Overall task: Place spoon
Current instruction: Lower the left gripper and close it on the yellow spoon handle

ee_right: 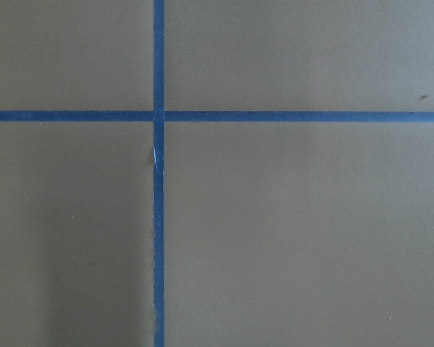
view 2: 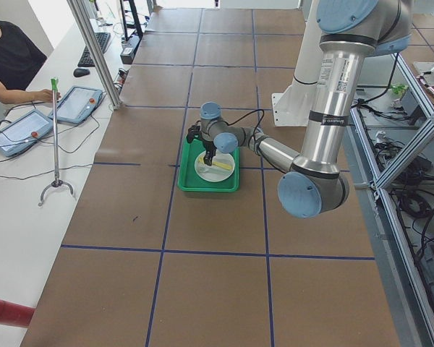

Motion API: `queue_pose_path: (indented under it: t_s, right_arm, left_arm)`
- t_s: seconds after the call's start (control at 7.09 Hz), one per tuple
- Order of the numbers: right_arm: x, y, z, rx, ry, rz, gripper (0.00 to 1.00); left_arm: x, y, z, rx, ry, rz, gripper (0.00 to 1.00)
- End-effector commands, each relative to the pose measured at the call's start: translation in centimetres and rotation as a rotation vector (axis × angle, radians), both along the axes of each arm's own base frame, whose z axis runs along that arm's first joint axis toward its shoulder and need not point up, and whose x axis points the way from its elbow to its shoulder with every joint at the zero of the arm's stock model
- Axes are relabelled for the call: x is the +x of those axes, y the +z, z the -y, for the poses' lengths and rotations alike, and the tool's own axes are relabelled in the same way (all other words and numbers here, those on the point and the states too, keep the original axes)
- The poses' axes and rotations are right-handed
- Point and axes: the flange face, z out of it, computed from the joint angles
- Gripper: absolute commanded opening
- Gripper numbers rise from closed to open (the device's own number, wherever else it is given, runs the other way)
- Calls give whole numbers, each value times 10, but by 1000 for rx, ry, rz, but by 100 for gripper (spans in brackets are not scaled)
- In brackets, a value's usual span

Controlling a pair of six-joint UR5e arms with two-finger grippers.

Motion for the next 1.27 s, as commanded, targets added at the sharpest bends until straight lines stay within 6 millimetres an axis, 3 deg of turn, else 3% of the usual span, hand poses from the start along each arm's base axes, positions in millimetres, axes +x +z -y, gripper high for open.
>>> queue_pose_path:
  t_s: [0.0, 0.28, 0.56, 0.85, 0.99, 1.13]
  right_arm:
    - [0, 0, 0, 1, 0, 0, 100]
    - [0, 0, 0, -1, 0, 0, 100]
    - [0, 0, 0, -1, 0, 0, 100]
    - [0, 0, 0, 1, 0, 0, 100]
    - [0, 0, 0, 1, 0, 0, 100]
    - [0, 0, 0, -1, 0, 0, 100]
  left_arm:
    - [0, 5, 0, -6, 2, 7, 59]
    - [1, 5, -1, -12, 5, 9, 51]
    - [1, 2, -1, -40, 9, 34, 0]
    - [1, -11, -1, -54, 0, 35, 0]
    - [-2, -29, -6, -106, -18, 7, 0]
    - [-1, -62, -5, -218, -91, -20, 0]
